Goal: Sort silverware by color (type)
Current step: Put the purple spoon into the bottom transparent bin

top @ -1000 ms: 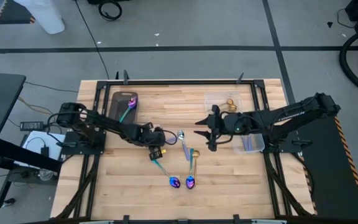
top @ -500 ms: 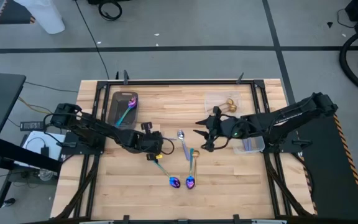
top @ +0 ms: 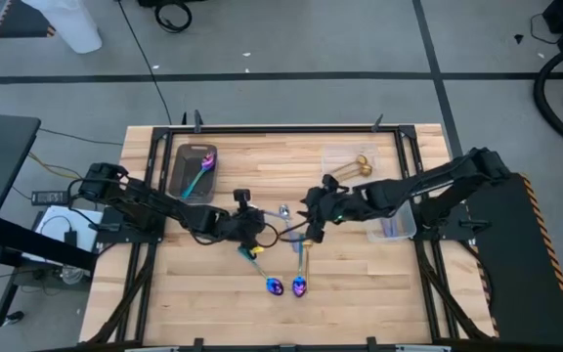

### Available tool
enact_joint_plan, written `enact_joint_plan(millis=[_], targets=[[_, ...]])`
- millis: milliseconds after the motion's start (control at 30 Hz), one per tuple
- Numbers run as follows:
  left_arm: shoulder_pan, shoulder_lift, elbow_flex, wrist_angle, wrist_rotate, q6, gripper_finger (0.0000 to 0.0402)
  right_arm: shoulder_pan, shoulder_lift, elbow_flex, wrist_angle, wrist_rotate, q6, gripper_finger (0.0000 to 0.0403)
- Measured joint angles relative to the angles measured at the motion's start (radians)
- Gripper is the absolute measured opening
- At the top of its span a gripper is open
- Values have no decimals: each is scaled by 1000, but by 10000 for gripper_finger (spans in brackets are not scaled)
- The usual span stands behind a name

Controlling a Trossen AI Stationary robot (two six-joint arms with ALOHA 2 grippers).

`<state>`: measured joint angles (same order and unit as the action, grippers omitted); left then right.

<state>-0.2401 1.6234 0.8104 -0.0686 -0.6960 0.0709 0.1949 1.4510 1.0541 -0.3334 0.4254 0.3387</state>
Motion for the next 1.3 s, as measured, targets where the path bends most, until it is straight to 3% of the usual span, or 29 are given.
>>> enact_joint_plan(millis=[233,500,1000,1300], targets=[[12,0,0,108,15,72,8,9,96,123,-153,-5,22,164],[32,0,0,170,25,81,5,13,171,218,-194,1,-50,164],[35,0,1,293,54,101,3,44,187,225,-261,64,-133,160],[42,-1,1,381,109,125,3,53,186,225,-260,79,-156,125]])
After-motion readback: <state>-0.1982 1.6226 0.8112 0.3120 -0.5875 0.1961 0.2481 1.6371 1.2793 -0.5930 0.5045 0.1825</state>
